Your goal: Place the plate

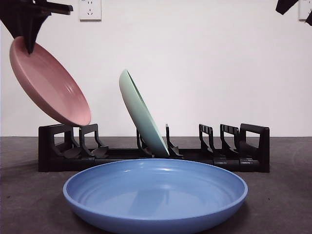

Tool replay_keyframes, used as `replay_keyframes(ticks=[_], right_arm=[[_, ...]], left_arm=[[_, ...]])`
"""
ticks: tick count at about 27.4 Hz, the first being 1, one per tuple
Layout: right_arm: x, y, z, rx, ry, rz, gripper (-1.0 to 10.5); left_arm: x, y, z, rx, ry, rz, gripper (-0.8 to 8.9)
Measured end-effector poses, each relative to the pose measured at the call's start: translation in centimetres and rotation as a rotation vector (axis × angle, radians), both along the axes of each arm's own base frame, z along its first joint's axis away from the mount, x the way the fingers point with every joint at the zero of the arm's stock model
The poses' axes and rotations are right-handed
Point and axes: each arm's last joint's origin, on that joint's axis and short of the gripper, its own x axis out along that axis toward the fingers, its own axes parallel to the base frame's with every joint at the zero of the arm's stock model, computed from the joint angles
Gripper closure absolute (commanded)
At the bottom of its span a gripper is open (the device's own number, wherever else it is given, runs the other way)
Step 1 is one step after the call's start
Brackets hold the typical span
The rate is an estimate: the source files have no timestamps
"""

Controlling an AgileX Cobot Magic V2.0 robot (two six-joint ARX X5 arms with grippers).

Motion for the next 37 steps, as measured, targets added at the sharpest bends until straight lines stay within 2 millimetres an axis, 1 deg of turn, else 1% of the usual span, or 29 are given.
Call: replay_keyframes(ticks=[3,13,15,18,23,27,29,33,37], right_arm=[[0.0,0.0,0.0,0.000,0.000,0.000,6.7],[-0.2,-0.2,-0.3,-0.029,0.023,0.000,6.7],[-0.2,-0.2,-0.3,-0.031,0.025,0.000,6.7],[-0.2,-0.2,-0.3,-0.032,0.024,-0.002,6.7],[-0.1,-0.3,-0.3,-0.043,0.009,-0.020,6.7],[-0.1,-0.3,-0.3,-0.044,0.008,-0.022,6.7],[-0.1,-0.3,-0.3,-0.044,0.008,-0.022,6.7],[-0.1,-0.3,-0.3,-0.044,0.008,-0.022,6.7],[-0.1,-0.3,-0.2,-0.044,0.008,-0.022,6.7]], left_arm=[[-0.7,0.1,0.3,0.009,0.025,-0.016,7.97],[-6.3,0.8,3.8,-0.001,-0.017,-0.046,7.97],[-7.4,0.9,4.0,-0.007,-0.025,-0.058,7.97],[-9.3,0.7,3.4,-0.013,-0.032,-0.083,7.97],[-12.6,0.3,1.0,-0.043,-0.036,-0.112,7.97],[-14.9,0.4,-1.8,-0.076,-0.034,-0.104,7.98],[-15.9,0.5,-3.5,-0.107,-0.020,-0.097,7.98],[-17.1,0.6,-7.0,-0.223,0.026,-0.094,7.98],[-17.4,0.2,-10.3,-0.367,0.107,-0.102,7.98]])
